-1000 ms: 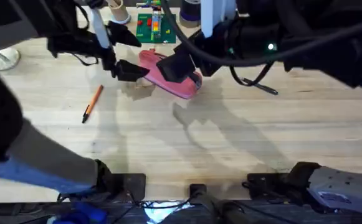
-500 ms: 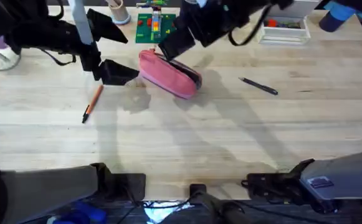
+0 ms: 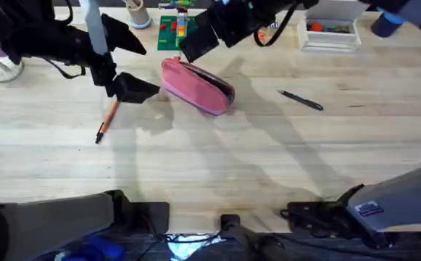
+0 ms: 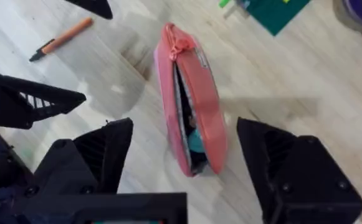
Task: Unzip the bag, pick up the pens from the table one at a time and place them inside, then zip the bag closed.
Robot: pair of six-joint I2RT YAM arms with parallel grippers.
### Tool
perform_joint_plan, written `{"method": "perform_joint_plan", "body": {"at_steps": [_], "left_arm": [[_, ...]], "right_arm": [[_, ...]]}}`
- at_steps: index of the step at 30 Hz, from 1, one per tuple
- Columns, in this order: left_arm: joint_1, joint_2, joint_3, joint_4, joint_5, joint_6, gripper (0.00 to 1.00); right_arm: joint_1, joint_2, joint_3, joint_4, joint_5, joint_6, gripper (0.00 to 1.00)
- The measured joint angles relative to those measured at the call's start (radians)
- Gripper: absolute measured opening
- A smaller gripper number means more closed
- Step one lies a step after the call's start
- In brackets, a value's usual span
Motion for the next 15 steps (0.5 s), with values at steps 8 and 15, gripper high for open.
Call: {"method": "perform_joint_plan", "body": {"at_steps": [8, 15], "left_arm": [[0.000, 0.000, 0.000, 0.004, -0.001, 0.000, 0.993], [0.000, 0.000, 0.000, 0.004, -0.003, 0.000, 0.993]], "right_arm": [[0.000, 0.000, 0.002, -0.036, -0.005, -0.079, 0.683], [0.000, 0.000, 0.002, -0.038, -0.008, -0.095, 0.037]]}}
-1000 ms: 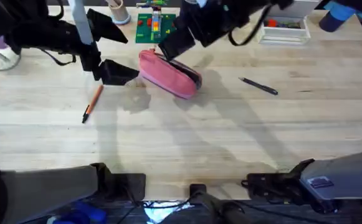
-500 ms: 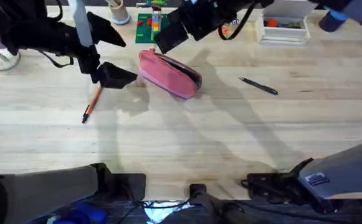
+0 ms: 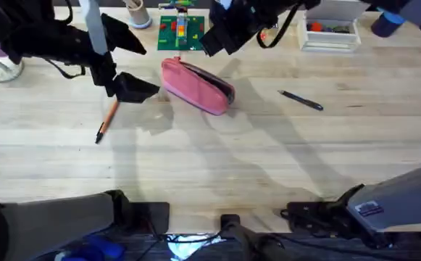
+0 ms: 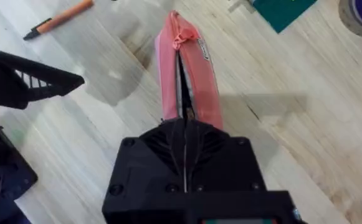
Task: Unzip the bag, pick up the pens from the table one at a time and place them inside, then zip the bag closed.
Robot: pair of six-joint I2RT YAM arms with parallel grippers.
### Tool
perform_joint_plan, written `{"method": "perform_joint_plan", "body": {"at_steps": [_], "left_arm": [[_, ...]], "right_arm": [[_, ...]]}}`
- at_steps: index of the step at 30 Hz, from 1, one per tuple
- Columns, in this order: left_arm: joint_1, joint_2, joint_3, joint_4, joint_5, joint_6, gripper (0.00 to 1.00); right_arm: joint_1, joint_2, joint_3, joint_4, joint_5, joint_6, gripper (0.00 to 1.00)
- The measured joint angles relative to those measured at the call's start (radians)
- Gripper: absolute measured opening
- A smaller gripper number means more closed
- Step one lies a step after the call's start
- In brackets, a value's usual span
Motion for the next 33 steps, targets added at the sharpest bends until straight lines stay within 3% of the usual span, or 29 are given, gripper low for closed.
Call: {"method": "perform_joint_plan", "body": {"at_steps": [10, 33], "left_arm": [[0.000, 0.000, 0.000, 0.000, 0.000, 0.000, 0.994], [0.000, 0.000, 0.000, 0.020, 0.000, 0.000, 0.993]], "right_arm": [[0.000, 0.012, 0.000, 0.025, 0.000, 0.006, 0.033], [0.006, 0.202, -0.001, 0.036, -0.004, 0.014, 0.032]]}}
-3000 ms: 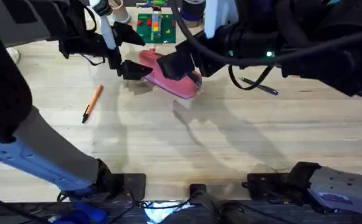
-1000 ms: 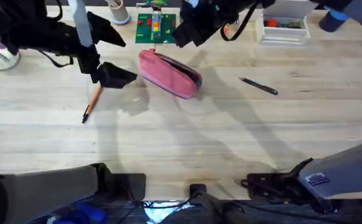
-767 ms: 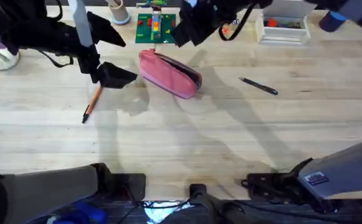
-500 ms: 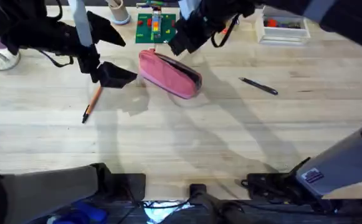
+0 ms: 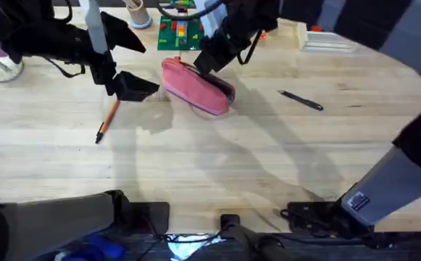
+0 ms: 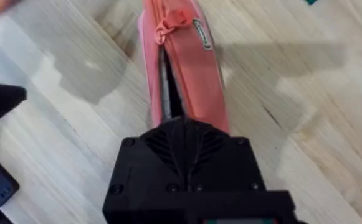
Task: Unzip the bag, pick up the pens from the table one at a time and place them inside, then zip the bag closed.
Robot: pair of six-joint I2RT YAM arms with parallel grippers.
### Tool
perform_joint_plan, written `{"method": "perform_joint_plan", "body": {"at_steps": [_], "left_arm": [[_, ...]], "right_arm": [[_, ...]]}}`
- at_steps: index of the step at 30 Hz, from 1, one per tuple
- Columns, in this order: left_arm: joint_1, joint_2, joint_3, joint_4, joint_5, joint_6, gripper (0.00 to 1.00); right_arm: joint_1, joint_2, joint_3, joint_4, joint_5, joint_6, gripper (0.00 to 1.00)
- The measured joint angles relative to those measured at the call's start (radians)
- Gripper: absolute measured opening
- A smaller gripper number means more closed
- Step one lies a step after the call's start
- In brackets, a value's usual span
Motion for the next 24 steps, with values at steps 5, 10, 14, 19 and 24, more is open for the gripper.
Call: {"method": "perform_joint_plan", "body": {"at_steps": [5, 10, 14, 19, 24], "left_arm": [[0.000, 0.000, 0.000, 0.000, 0.000, 0.000, 0.993], [0.000, 0.000, 0.000, 0.000, 0.000, 0.000, 0.993], [0.000, 0.000, 0.000, 0.000, 0.000, 0.000, 0.993], [0.000, 0.000, 0.000, 0.000, 0.000, 0.000, 0.993], [0.000, 0.000, 0.000, 0.001, 0.000, 0.000, 0.993]], "right_arm": [[0.008, 0.022, -0.001, 0.010, -0.003, 0.000, 0.032], [0.010, 0.039, -0.001, 0.032, -0.003, 0.000, 0.032], [0.010, 0.118, -0.001, 0.067, -0.003, 0.000, 0.032], [0.008, 0.146, -0.001, 0.081, -0.003, 0.000, 0.033], [0.007, 0.145, -0.001, 0.086, -0.005, 0.003, 0.363]]}}
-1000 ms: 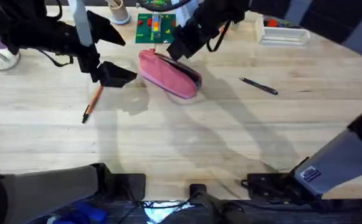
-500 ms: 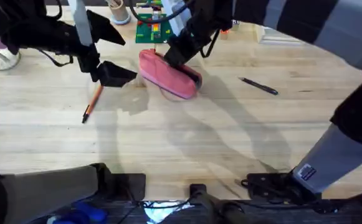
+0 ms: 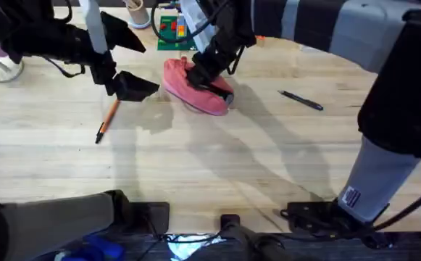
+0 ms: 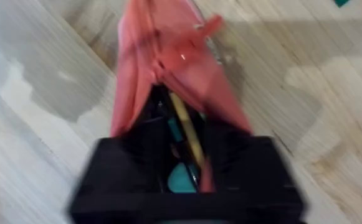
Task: Unzip the bag, pick up the pens from the table one at a time and place them inside, then zip the bag closed.
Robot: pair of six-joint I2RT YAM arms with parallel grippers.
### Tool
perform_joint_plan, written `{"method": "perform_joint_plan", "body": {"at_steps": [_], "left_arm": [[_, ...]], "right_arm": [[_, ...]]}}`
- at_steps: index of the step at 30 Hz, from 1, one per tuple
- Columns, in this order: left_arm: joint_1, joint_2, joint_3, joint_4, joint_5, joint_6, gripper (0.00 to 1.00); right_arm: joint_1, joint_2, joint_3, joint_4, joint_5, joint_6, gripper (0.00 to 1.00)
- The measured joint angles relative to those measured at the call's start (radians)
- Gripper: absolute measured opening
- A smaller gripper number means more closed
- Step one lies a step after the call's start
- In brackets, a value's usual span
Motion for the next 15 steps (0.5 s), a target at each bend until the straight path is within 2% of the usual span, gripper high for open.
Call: {"method": "perform_joint_plan", "body": {"at_steps": [3, 4, 5, 15], "left_arm": [[0.000, 0.000, 0.000, 0.000, 0.000, 0.000, 0.993], [0.000, 0.000, 0.000, 0.000, 0.000, 0.000, 0.993], [0.000, 0.000, 0.000, 0.000, 0.000, 0.000, 0.993], [0.000, 0.000, 0.000, 0.002, 0.000, 0.000, 0.992]], "right_arm": [[0.005, 0.005, 0.000, -0.005, -0.006, -0.004, 0.816], [0.008, 0.006, 0.000, -0.007, -0.007, -0.008, 0.930], [0.011, 0.007, 0.000, -0.010, -0.006, -0.019, 0.979], [0.013, 0.003, 0.000, -0.030, -0.006, -0.116, 0.996]]}}
